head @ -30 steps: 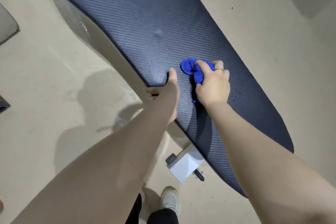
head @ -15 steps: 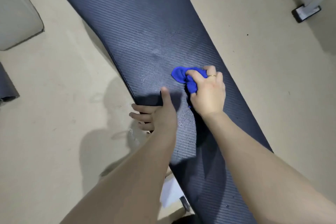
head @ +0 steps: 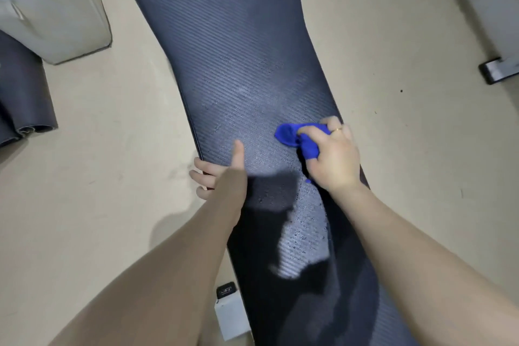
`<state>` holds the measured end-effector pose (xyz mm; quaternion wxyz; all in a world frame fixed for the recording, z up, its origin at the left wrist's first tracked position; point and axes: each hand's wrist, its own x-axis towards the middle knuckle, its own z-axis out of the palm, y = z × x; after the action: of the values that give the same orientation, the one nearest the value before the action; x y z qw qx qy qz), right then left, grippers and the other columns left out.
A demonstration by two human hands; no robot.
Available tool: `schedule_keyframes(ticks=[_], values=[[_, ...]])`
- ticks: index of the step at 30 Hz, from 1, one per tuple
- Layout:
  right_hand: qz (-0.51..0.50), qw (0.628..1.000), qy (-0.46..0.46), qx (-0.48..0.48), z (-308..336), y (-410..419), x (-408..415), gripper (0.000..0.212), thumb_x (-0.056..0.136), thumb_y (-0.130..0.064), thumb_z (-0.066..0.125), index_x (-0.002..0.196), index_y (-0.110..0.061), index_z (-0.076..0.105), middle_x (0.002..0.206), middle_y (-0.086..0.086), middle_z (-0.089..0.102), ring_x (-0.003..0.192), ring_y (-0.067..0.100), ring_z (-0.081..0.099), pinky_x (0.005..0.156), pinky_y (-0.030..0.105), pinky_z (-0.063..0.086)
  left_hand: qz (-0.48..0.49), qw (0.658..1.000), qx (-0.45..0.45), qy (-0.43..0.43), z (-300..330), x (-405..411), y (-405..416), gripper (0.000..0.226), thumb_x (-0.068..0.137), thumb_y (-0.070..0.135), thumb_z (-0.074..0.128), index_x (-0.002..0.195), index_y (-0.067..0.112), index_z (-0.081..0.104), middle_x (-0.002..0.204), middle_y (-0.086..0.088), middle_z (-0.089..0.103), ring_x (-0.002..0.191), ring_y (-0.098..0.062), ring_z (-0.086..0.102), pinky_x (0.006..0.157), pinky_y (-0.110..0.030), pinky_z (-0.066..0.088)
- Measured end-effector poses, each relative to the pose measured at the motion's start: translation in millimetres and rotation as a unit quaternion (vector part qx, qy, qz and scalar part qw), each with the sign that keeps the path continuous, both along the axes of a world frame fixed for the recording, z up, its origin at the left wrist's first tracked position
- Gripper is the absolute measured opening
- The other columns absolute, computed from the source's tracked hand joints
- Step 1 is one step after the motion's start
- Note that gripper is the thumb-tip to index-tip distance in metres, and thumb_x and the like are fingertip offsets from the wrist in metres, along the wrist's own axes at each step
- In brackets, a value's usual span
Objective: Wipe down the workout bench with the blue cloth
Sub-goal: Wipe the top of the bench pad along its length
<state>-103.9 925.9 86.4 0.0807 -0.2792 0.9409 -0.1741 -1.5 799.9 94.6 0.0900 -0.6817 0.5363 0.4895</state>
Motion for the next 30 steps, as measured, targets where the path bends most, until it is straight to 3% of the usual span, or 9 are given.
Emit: schedule_keyframes(ticks=[4,6,8,10,17,20,23,25,30], values=[[0.090,0.995,-0.012,-0.034,-2,36,13,0.031,0.071,-0.022,0.047,0.094,-0.027,0.068,0.093,0.010,0.059,0.076,0.034,0.055,0.068,0.038,0.052,0.006,0.999,0.018,-0.036,11,-5,4,0.098,0.080,0.076,0.034,0.153,0.021,-0.004,0.161,0.000,-0.007,0.148,-0.026,-0.003,0.117,-0.044,-0.003],[0.008,0.999,0.016,-0.050,-6,20,-16,0.038,0.074,-0.028,0.039,0.098,-0.027,0.068,0.100,0.011,0.059,0.087,0.036,0.056,0.073,0.037,0.049,-0.012,1.000,0.007,-0.005,4,-2,2,0.103,0.080,0.075,0.038,0.152,0.017,-0.008,0.161,-0.005,-0.012,0.148,-0.031,-0.008,0.117,-0.049,-0.005],[-0.119,0.992,0.025,-0.045,-10,6,-48,0.038,0.077,-0.024,0.039,0.104,-0.027,0.066,0.111,0.012,0.055,0.101,0.037,0.051,0.082,0.037,0.045,-0.010,0.999,0.011,0.049,-3,5,-1,0.109,0.077,0.076,0.042,0.151,0.016,-0.012,0.160,-0.008,-0.015,0.148,-0.032,-0.009,0.119,-0.052,-0.005],[-0.162,0.986,0.015,-0.032,-12,6,-56,0.037,0.079,-0.015,0.044,0.108,-0.027,0.064,0.115,0.012,0.052,0.105,0.037,0.048,0.084,0.037,0.044,0.001,0.996,0.033,0.077,-3,10,0,0.112,0.074,0.080,0.042,0.151,0.020,-0.014,0.160,-0.002,-0.017,0.149,-0.026,-0.010,0.119,-0.051,-0.005],[0.099,0.994,0.001,-0.044,-6,35,61,0.038,0.073,-0.034,0.038,0.095,-0.026,0.068,0.094,0.010,0.059,0.081,0.033,0.055,0.072,0.035,0.048,-0.003,0.998,0.024,0.053,8,4,6,0.113,0.073,0.083,0.039,0.152,0.016,-0.009,0.161,-0.005,-0.012,0.148,-0.034,-0.005,0.118,-0.052,-0.004],[-0.019,0.998,0.050,-0.043,-10,27,23,0.037,0.076,-0.032,0.038,0.100,-0.031,0.066,0.099,0.009,0.059,0.092,0.034,0.057,0.077,0.035,0.047,-0.006,0.995,0.017,0.099,14,10,12,0.104,0.083,0.074,0.039,0.151,0.008,-0.004,0.161,-0.011,-0.006,0.148,-0.030,-0.005,0.118,-0.047,-0.005],[-0.112,0.989,0.095,-0.030,-15,16,13,0.032,0.079,-0.019,0.047,0.103,-0.031,0.064,0.106,0.010,0.056,0.099,0.035,0.054,0.078,0.034,0.044,0.003,0.989,0.011,0.144,-1,7,5,0.125,0.065,0.082,0.047,0.151,0.011,-0.009,0.160,-0.014,0.003,0.148,-0.033,0.005,0.119,-0.051,0.006],[-0.052,0.995,0.083,-0.033,-15,10,44,0.030,0.077,-0.018,0.048,0.099,-0.030,0.065,0.100,0.007,0.053,0.093,0.032,0.053,0.072,0.032,0.043,0.019,0.987,-0.011,0.161,-12,4,1,0.132,0.045,0.080,0.051,0.150,0.022,-0.002,0.157,-0.011,0.015,0.143,-0.036,0.019,0.116,-0.052,0.019],[0.081,0.994,0.046,-0.059,-11,13,117,0.024,0.081,-0.024,0.050,0.098,-0.027,0.067,0.097,0.005,0.055,0.089,0.032,0.053,0.069,0.029,0.040,0.039,0.966,0.049,0.251,-41,8,-19,0.123,0.035,0.069,0.060,0.145,0.033,0.020,0.148,-0.005,0.039,0.128,-0.035,0.048,0.101,-0.054,0.041]])
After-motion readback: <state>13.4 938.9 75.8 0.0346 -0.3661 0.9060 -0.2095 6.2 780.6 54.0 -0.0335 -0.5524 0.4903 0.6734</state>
